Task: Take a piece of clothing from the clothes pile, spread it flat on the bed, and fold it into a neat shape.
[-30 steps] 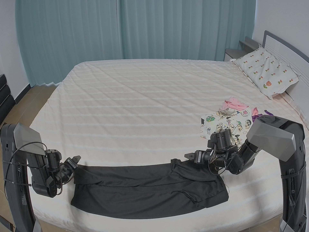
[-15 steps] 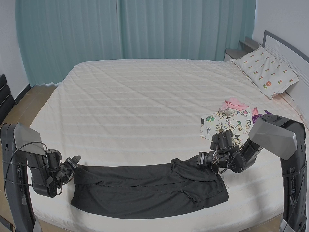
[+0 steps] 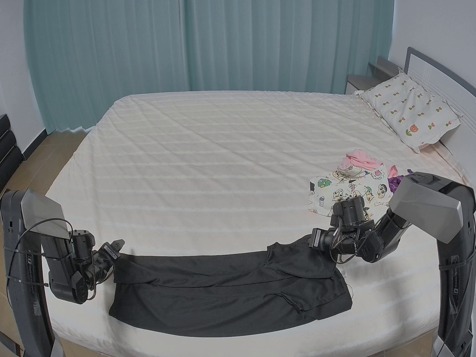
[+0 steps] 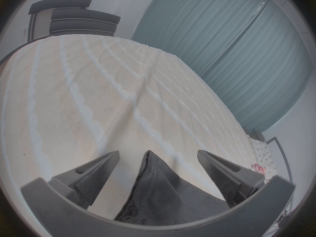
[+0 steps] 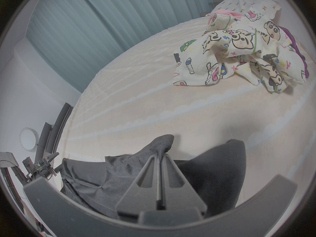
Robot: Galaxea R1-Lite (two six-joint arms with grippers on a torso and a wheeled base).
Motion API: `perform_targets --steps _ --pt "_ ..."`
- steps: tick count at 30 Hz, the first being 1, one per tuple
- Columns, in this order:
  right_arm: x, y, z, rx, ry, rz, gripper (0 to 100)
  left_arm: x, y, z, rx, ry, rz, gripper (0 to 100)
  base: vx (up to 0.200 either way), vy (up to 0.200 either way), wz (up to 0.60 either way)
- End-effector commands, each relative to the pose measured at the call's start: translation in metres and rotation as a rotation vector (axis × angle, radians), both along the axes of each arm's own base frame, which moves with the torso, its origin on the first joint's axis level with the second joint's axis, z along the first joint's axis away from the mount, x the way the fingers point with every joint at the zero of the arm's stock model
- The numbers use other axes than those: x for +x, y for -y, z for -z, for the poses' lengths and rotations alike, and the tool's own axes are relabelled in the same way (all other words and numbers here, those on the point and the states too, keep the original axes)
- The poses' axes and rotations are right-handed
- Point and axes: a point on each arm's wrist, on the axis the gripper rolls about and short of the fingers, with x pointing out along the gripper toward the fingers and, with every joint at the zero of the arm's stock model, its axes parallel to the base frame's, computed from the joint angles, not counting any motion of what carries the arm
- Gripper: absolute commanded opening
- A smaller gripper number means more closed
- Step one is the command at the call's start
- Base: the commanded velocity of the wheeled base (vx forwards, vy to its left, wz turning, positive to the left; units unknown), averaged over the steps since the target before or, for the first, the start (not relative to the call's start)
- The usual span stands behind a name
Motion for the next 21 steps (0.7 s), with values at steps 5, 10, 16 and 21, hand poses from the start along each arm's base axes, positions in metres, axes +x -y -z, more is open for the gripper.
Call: perform_targets --steps 5,10,16,21 --pt "0.0002 0.0056 0.0010 -0.014 -0.001 0.022 0 -0.0001 -0.0003 0.0003 -0.001 -0.001 -0.001 100 0.000 0.000 0.00" --pt "0.0005 0.0056 0.0008 -0.015 -0.001 0.025 0 0.0000 -0.0003 -0.0002 0.000 0.001 -0.001 100 0.000 0.000 0.00" --pt "0.0010 0.0068 0.0031 -0.039 0.002 0.046 100 0.0000 -0.0003 -0.0002 0.000 0.001 -0.001 100 0.000 0.000 0.00" --pt "-0.0004 0.0117 -0.0024 -0.026 0.003 0.065 100 -0.0004 -0.0002 -0.0001 -0.001 -0.001 0.000 100 0.000 0.000 0.00"
